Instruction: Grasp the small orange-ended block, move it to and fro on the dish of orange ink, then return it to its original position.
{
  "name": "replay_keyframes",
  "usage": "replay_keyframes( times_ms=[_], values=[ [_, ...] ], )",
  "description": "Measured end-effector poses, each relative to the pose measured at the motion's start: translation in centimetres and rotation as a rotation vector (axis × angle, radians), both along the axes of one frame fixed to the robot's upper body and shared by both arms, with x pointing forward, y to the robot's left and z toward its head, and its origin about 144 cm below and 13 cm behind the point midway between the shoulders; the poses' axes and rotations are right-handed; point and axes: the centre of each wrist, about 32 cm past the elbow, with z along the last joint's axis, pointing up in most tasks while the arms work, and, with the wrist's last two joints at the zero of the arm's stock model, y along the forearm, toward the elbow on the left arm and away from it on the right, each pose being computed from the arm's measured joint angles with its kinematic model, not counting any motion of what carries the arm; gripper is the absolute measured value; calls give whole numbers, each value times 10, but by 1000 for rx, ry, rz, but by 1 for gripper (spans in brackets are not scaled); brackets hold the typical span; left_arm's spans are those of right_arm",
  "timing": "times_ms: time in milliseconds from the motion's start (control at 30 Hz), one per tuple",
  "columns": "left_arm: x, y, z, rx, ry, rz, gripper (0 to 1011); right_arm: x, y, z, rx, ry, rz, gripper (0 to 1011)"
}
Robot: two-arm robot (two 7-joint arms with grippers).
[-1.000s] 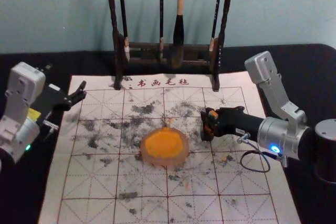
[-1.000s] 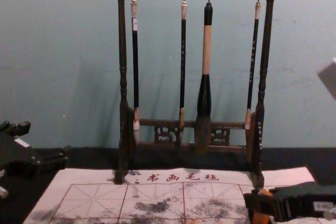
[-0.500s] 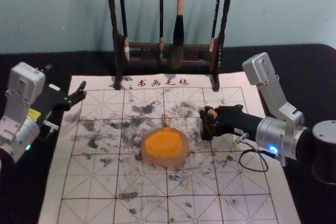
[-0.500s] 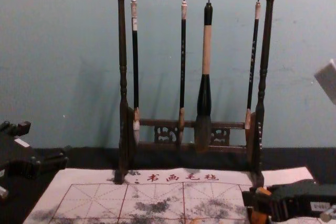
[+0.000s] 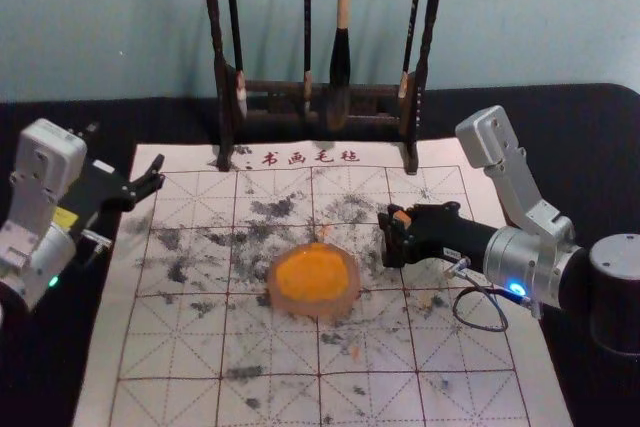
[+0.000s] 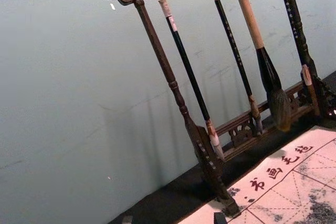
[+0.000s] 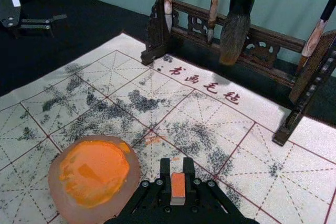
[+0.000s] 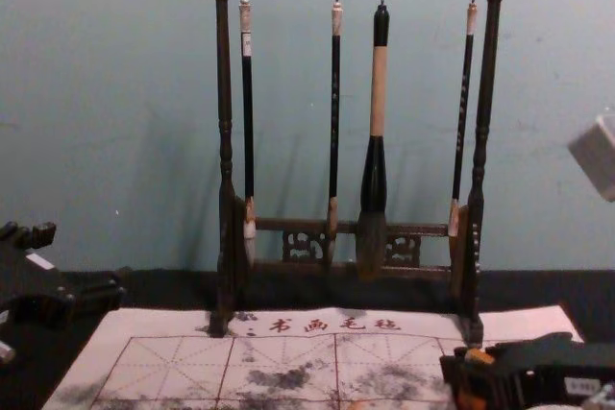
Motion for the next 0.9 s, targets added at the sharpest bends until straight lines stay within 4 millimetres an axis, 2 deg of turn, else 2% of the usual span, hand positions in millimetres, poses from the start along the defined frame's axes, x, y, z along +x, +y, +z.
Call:
replay_keyframes(
  times_ms=[733,800,900],
  values=[
    [0,0,0,0,0,0,1002,-1,-1,-2,-17,-7,-3,131],
    [0,0,0,0,0,0,1002,-1,-1,-2,-16,-7,-3,147],
    [0,0,0,0,0,0,1001,-1,-1,-2,-16,-6,-3,235]
  ],
)
